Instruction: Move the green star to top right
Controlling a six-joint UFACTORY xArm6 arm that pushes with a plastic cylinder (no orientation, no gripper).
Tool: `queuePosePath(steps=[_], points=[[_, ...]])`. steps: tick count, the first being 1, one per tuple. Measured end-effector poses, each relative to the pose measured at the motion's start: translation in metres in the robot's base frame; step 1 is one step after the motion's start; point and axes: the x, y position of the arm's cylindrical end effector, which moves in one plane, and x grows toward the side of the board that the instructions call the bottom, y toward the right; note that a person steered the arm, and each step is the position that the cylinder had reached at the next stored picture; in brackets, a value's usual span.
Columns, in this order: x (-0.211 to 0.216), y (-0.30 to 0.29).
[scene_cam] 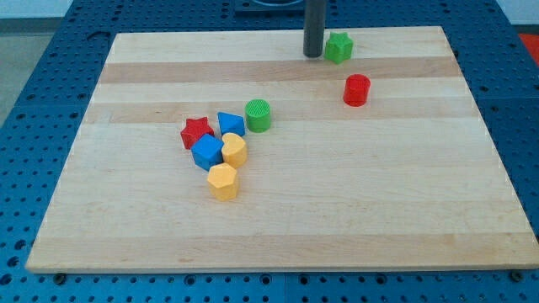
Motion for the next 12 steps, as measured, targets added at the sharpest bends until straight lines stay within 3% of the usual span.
queuePosePath(steps=[2,4,5,12], points=[[-0.019,0.066],[-0.001,-0.014],[0.006,-0.009],[0.018,0.098]])
